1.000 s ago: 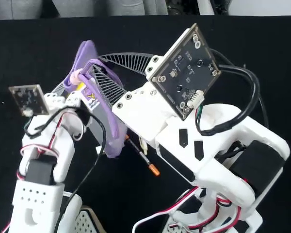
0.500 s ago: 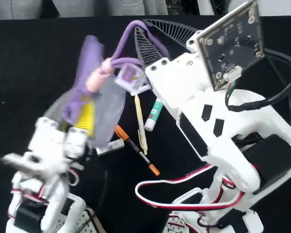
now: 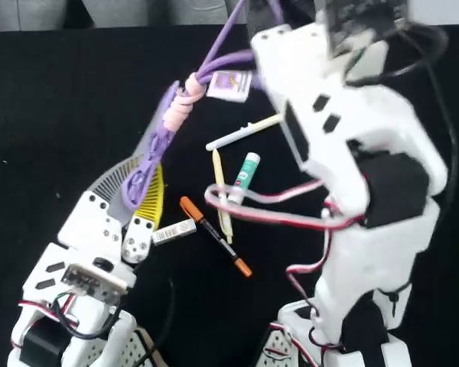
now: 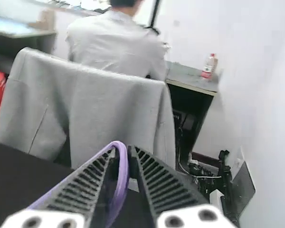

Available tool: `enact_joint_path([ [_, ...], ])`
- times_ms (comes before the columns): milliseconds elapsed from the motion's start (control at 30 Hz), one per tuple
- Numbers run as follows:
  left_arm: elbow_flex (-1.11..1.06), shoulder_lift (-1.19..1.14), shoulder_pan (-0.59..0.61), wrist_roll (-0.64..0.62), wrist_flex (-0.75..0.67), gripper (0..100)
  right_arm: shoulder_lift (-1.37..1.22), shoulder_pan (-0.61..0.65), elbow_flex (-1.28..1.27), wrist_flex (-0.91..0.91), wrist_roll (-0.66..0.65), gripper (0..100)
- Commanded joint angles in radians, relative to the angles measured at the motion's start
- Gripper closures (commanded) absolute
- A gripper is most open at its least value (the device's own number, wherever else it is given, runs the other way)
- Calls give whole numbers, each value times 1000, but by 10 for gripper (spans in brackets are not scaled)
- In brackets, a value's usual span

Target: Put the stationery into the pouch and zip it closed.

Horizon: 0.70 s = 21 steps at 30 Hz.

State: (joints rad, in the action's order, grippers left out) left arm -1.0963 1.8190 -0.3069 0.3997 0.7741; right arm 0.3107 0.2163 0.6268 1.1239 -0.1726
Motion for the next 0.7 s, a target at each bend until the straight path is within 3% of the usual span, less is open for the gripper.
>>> enact_joint_path([
  [0,111,8,45,8,68,972,21,-87,-58,-157,28,988],
  [300,288,8,45,8,238,972,19,-123,-140,-264,28,988],
  [667,297,8,54,8,245,972,-12,-238,-245,-446,29,988],
])
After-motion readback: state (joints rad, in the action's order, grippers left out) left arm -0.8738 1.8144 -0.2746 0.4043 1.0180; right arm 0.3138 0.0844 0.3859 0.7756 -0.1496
